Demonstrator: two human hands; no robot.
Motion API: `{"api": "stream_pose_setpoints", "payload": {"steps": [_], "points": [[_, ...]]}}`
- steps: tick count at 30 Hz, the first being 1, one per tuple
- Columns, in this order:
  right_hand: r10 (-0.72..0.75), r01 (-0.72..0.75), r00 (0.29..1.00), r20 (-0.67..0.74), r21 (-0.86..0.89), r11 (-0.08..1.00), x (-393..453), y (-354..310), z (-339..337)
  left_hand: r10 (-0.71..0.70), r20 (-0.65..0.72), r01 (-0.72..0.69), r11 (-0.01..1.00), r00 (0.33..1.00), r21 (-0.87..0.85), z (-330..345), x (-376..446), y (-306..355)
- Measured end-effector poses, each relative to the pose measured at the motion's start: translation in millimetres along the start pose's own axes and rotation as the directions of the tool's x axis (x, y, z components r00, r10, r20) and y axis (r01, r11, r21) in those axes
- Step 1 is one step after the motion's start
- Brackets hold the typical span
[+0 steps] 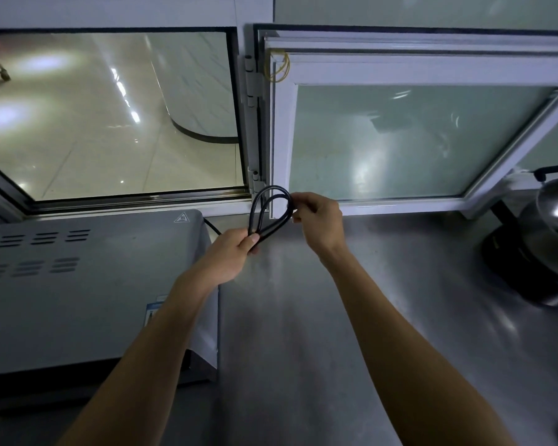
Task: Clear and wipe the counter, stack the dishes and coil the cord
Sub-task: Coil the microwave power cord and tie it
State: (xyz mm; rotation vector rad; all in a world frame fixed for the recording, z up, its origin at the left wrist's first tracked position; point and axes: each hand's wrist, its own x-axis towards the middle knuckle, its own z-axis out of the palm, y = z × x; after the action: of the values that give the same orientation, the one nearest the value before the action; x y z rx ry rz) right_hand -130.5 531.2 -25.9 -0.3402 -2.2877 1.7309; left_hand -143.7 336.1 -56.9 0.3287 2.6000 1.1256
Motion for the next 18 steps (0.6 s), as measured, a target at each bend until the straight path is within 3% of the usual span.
{"api": "stream_pose_setpoints", "payload": {"steps": [3,7,12,18], "points": [[0.004,-0.003,1.000,0.025,-0.050,0.999,-2,0,-2,-0.004,-0.004,0.004,0.999,1.000,0.040,7,1,2],[0.002,-0.007,0.999,-0.043,-0.123,0.992,-2,9,-2,-0.008,0.015,0.007,0.998,1.000,0.064,15,3,2],[-0.075,0.054,0.995,-0.063,-0.287,0.956,-3,11,2,0.002,0.013,-0.002,0.999,1.000,0.033,15,5,-4],[-0.101,0.095,0.995,-0.009,-0.272,0.958,-3,16,2,-0.026,0.015,0.026,0.999,1.000,0.021,16,5,-6]]}}
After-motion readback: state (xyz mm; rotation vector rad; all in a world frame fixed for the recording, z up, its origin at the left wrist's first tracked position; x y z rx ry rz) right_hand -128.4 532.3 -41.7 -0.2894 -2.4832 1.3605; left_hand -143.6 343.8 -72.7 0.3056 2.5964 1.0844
